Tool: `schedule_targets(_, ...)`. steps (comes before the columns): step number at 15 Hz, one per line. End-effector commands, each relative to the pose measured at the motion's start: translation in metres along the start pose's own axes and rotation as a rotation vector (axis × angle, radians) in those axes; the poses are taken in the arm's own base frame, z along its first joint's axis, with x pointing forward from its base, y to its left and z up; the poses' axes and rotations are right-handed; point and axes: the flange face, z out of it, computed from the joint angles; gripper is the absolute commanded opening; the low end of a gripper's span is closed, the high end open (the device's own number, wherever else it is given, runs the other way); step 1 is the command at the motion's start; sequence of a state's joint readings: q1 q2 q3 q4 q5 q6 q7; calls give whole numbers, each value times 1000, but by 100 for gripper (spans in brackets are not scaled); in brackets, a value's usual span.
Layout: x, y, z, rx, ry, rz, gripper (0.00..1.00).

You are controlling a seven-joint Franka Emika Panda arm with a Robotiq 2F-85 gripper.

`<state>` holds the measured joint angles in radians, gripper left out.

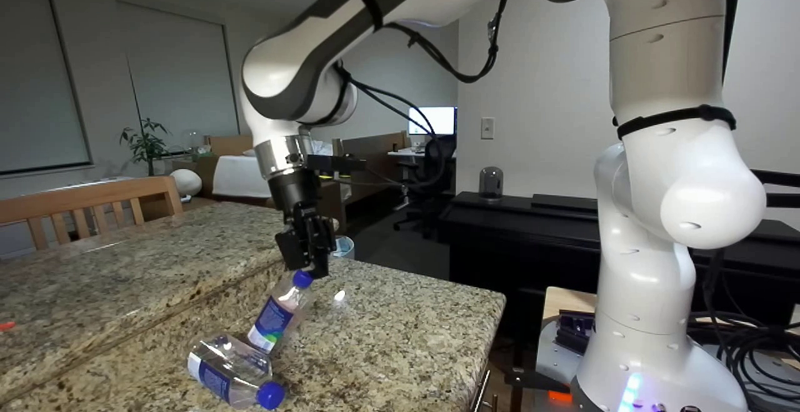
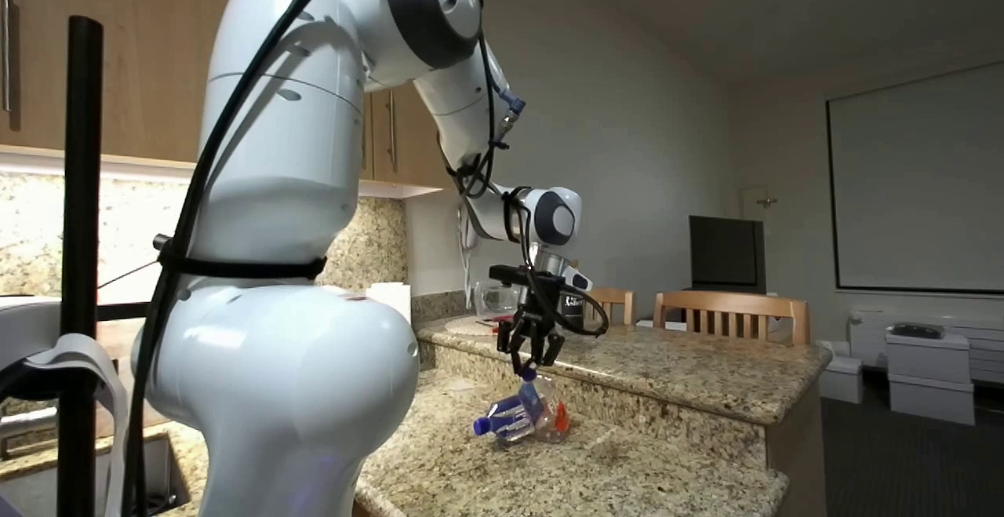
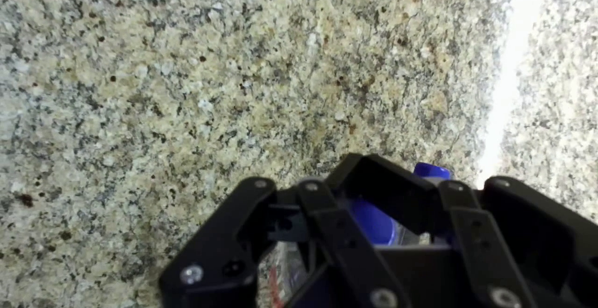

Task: Place the water bottle on the right upright

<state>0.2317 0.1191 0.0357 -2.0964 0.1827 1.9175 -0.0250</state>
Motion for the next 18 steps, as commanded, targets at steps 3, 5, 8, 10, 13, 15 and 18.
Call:
schedule_targets(3,38,5,5,51,-61,29,7)
schedule_targets(5,49,0,5,67,-50,14,7)
schedule_targets(8,62,-10,3,89,-41,-6,7)
schedule_targets(10,66,-15,3,92,-42,-8,6)
schedule_targets(13,59,-19,8,109,-98,-27,40)
schedule_targets(15,45,-21,12,120,-147,-36,54)
schedule_targets(18,24,-24,20,135,-225,-46,72)
